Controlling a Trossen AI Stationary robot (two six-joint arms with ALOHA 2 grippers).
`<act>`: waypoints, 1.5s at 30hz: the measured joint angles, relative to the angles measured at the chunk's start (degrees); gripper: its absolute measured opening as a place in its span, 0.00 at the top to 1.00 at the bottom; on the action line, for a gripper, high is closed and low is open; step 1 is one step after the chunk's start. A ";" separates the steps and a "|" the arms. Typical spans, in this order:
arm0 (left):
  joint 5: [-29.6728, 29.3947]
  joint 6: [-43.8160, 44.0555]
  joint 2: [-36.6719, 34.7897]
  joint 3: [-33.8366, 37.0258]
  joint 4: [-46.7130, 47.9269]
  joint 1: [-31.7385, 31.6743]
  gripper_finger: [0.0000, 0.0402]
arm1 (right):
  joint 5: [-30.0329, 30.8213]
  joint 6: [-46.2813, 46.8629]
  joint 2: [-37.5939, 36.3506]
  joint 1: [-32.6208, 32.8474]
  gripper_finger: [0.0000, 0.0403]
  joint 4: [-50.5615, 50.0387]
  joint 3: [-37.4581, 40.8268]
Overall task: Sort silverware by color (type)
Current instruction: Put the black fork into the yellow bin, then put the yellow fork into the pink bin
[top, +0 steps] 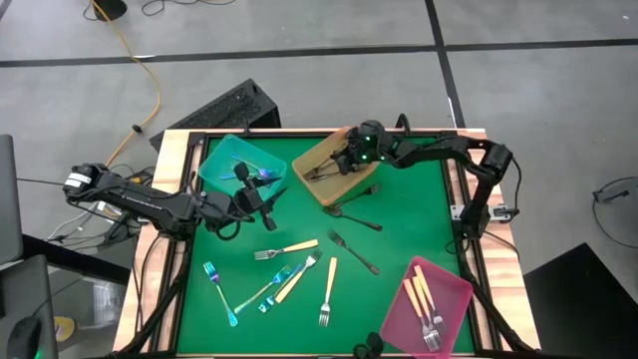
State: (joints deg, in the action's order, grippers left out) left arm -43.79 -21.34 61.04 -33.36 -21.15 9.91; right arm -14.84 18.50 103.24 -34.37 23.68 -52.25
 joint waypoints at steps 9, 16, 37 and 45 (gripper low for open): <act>-0.07 0.11 0.00 0.00 -0.04 -0.02 0.69 | 9.49 -14.11 -0.15 1.43 0.68 -22.35 -8.94; -0.13 0.17 0.00 0.00 -0.09 -0.22 0.69 | 13.18 -18.80 -0.19 2.88 0.69 -28.62 -13.20; 11.74 14.03 0.00 0.02 10.64 -0.31 0.69 | 20.52 -23.80 -19.07 12.08 0.69 -71.69 -24.61; 22.05 29.03 0.00 0.02 29.08 0.57 0.69 | 19.99 -15.16 -24.54 19.28 0.69 -82.62 -24.50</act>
State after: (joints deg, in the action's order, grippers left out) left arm -21.75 7.68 61.04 -33.34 7.93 10.48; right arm 5.15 3.34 78.70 -15.09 -58.94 -76.75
